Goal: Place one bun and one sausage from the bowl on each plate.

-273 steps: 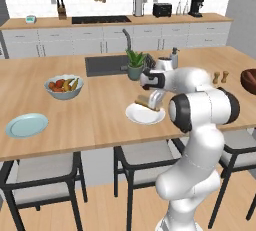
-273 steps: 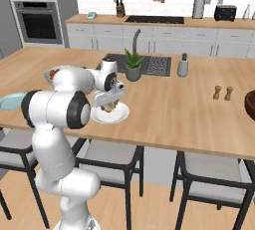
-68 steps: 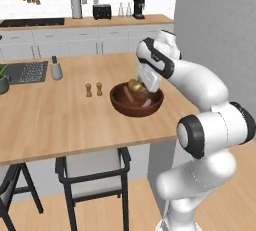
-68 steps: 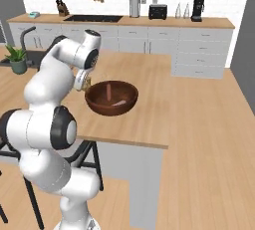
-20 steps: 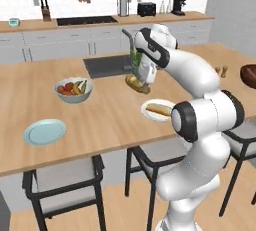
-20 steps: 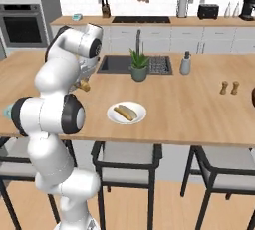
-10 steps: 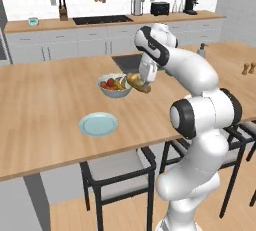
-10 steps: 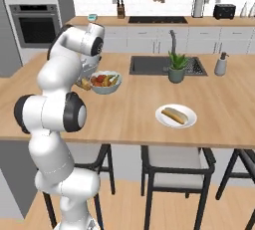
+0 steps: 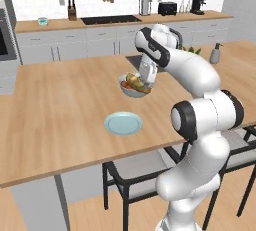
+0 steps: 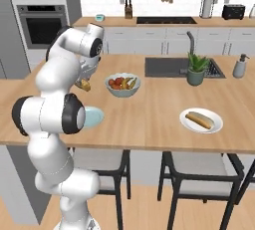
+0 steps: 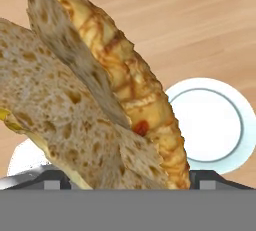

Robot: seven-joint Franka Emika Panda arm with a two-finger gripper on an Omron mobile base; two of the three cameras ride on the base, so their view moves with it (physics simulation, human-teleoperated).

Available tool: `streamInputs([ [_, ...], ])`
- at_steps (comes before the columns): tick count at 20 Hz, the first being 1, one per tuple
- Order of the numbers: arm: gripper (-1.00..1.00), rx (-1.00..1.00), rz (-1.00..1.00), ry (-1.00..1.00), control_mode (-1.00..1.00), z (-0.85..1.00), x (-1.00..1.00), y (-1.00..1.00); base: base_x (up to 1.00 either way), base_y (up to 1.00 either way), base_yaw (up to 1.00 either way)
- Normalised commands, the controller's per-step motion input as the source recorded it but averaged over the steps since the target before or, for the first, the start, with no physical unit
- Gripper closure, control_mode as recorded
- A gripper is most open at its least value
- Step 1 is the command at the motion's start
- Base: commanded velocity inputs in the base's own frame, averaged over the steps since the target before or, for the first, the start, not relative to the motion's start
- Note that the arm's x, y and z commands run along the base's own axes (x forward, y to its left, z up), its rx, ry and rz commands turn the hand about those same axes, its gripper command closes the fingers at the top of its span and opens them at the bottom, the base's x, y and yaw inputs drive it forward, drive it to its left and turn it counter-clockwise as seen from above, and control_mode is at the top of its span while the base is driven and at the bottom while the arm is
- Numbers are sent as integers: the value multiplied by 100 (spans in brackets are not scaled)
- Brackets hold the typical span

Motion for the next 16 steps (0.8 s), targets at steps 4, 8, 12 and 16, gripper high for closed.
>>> streamInputs([
  [4,100,0,0,0,100,0,0,0,33,46,0],
  [8,100,0,-3,0,-100,39,21,23,0,0,0],
  [12,100,0,-10,0,-100,-8,40,-27,0,0,0],
  [16,100,0,-11,0,-100,-100,0,-42,0,0,0],
])
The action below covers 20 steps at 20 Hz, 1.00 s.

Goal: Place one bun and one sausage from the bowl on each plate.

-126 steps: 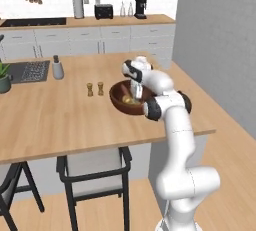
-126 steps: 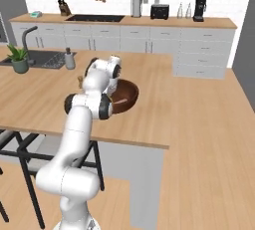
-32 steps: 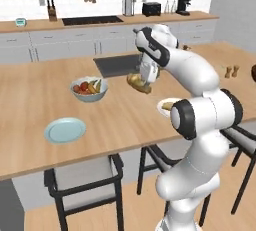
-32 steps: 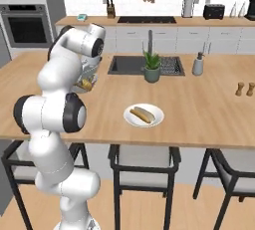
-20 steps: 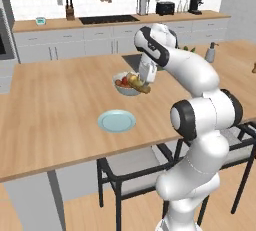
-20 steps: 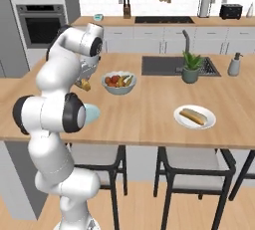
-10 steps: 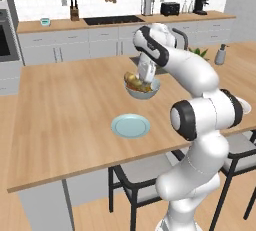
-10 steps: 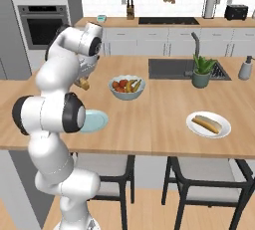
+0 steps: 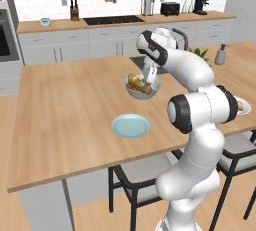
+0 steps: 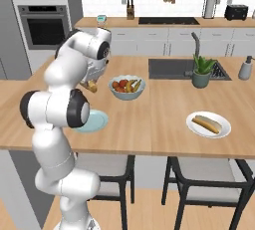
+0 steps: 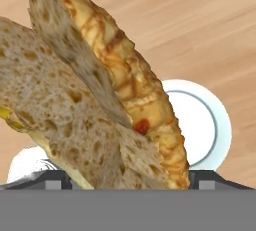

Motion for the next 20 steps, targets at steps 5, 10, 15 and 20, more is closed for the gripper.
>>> streamInputs([
  [5,100,-7,-1,1,-100,-67,45,15,0,0,0],
  [10,100,-17,0,5,-100,-79,72,10,0,0,0],
  [15,100,-11,0,0,-100,-93,2,16,0,0,0],
  [20,100,-3,0,0,-100,-95,-5,12,0,0,0],
])
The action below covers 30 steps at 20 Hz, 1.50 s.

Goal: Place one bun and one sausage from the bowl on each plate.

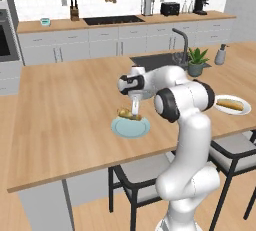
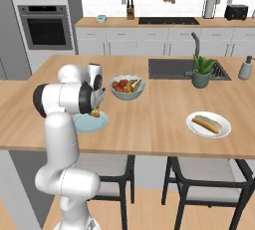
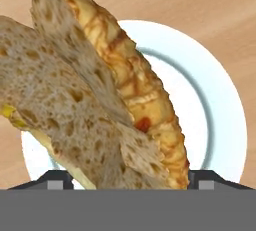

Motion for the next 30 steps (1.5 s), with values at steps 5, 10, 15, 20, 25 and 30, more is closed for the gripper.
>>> streamInputs([
  [5,100,0,0,0,-100,-75,0,-5,0,0,0],
  [10,-100,0,0,-2,-100,-22,0,0,0,0,0],
  [15,-100,0,0,-11,-100,-31,-43,0,0,0,0],
  [20,-100,-6,0,-8,-100,-26,-42,0,0,0,0],
  [25,-100,-32,1,11,-100,-61,-57,8,0,0,0],
  [30,-100,-20,0,4,-100,-14,-63,-19,0,0,0],
])
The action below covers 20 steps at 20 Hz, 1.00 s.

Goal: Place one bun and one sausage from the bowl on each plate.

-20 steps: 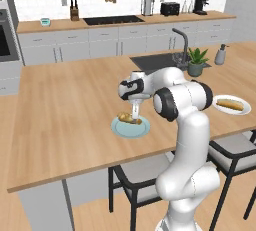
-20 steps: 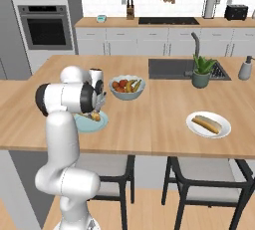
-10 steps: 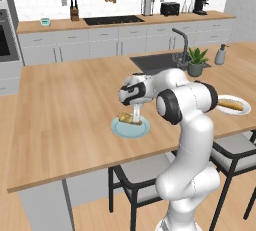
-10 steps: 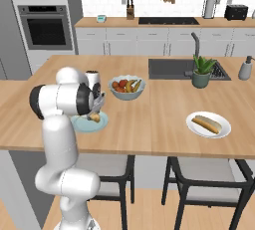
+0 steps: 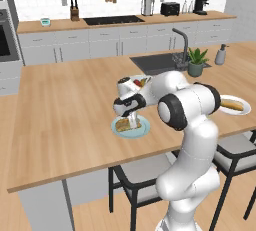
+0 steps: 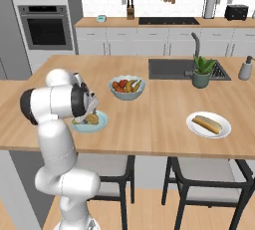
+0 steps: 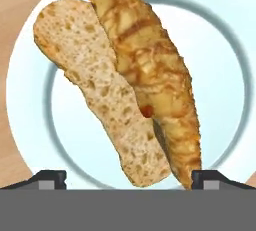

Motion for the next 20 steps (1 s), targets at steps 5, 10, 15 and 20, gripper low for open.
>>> streamInputs([
  [5,-100,-4,0,-2,-100,14,-58,-35,0,0,0],
  [10,-100,1,0,-15,-100,93,-42,-25,0,0,0],
  [15,-100,17,-1,-28,-100,100,-89,-44,0,0,0],
  [20,-100,39,-13,-18,-100,94,-52,-67,0,0,0],
])
